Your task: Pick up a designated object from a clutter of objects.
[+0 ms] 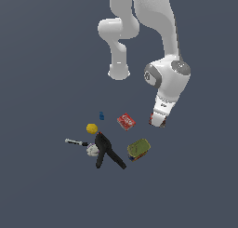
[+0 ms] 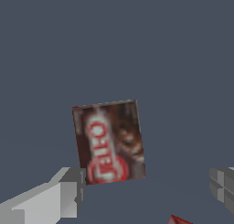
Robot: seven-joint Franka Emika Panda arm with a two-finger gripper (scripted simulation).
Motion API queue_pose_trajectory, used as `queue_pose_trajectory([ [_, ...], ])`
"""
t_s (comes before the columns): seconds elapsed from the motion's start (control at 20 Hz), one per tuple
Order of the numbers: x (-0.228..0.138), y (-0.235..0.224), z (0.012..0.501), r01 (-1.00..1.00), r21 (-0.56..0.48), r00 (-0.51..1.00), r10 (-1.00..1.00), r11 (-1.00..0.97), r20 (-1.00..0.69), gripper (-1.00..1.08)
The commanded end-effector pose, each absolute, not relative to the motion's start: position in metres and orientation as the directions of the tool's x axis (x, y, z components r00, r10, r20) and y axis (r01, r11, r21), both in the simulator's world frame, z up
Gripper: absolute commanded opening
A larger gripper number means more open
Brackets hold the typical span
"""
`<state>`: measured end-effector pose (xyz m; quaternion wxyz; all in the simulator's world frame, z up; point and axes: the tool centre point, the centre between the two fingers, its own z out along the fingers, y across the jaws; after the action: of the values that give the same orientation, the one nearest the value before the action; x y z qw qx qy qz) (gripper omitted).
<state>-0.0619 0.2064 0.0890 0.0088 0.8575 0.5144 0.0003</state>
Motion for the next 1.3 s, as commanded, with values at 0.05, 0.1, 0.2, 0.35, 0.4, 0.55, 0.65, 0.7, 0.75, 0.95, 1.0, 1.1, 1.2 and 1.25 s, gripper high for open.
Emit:
queue_pose_trajectory([
  [0.05,-0.074,0.218,0.075,0.913,0.006,0.408,0.913,-0.408,-0.003,1.00],
  [0.1,-0.077,0.220,0.072,0.918,0.004,0.396,0.918,-0.396,-0.002,1.00],
  [0.2,-0.081,0.223,0.068,0.926,0.002,0.378,0.926,-0.378,-0.001,1.00],
  [0.35,-0.083,0.225,0.066,0.930,0.000,0.368,0.930,-0.368,0.000,1.00],
  [0.4,-0.082,0.224,0.067,0.927,0.000,0.374,0.927,-0.374,-0.001,1.00],
  [0.55,-0.082,0.224,0.064,0.927,0.000,0.374,0.927,-0.374,-0.001,1.00],
  [0.65,-0.082,0.224,0.059,0.928,0.000,0.373,0.928,-0.373,-0.001,1.00],
  [0.7,-0.082,0.224,0.056,0.928,0.000,0.373,0.928,-0.373,-0.001,1.00],
  [0.75,-0.083,0.224,0.052,0.928,0.000,0.372,0.928,-0.372,-0.001,1.00],
  [0.95,-0.083,0.224,0.033,0.929,0.000,0.370,0.929,-0.370,-0.001,1.00],
  [1.0,-0.083,0.224,0.029,0.929,0.000,0.369,0.929,-0.369,-0.001,1.00],
  [1.1,-0.083,0.224,0.022,0.930,0.000,0.368,0.930,-0.368,-0.001,1.00],
  [1.2,-0.084,0.225,0.018,0.930,0.000,0.368,0.930,-0.368,-0.001,1.00],
  [1.25,-0.083,0.224,0.017,0.930,0.000,0.368,0.930,-0.368,-0.001,1.00],
])
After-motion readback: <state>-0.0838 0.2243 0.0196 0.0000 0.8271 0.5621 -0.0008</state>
